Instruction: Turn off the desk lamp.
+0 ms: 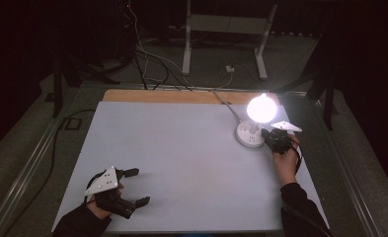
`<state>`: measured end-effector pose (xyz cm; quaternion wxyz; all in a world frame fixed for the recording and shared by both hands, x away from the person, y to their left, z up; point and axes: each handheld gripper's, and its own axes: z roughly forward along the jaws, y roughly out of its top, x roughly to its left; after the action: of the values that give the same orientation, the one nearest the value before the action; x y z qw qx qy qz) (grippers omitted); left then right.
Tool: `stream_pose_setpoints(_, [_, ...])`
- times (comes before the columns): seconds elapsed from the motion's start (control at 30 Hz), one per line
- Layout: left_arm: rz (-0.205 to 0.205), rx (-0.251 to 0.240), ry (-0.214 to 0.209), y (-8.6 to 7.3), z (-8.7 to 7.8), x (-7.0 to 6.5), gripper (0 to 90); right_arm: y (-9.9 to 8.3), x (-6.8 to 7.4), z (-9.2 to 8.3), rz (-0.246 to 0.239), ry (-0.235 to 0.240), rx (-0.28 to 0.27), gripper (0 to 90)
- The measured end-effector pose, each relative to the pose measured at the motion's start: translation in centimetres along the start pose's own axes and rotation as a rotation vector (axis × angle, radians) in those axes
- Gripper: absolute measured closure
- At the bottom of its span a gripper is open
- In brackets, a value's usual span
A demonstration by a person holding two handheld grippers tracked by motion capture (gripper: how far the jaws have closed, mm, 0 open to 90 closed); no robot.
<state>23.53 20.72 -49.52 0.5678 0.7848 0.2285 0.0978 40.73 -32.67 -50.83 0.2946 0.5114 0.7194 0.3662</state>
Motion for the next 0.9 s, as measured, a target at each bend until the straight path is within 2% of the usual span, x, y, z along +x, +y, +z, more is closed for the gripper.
stream_pose_setpoints(0.43, [0.002, 0.004, -0.001, 0.0, 0.1, 0.0, 0.4, -0.4, -0.3, 0.2, -0.001, 0.005, -0.004, 89.8])
stream_pose_setpoints(0.5, [0.002, 0.004, -0.002, 0.0, 0.1, -0.1, 0.4, -0.4, -0.5, 0.3, 0.021, 0.011, -0.010, 89.8])
stream_pose_setpoints(0.63, [0.001, 0.002, 0.002, 0.0, 0.0, 0.0, 0.4, -0.1, -0.2, 0.1, -0.007, 0.003, -0.002, 89.7])
stream_pose_setpoints(0.73, [-0.003, -0.003, 0.000, 0.0, 0.0, 0.0, 0.4, 0.3, -0.4, -0.6, 0.016, 0.009, -0.031, 89.7])
stream_pose_setpoints(0.9, [0.004, 0.000, 0.000, 0.0, 0.0, 0.0, 0.4, 0.7, -0.3, -1.6, 0.011, 0.004, -0.063, 88.5])
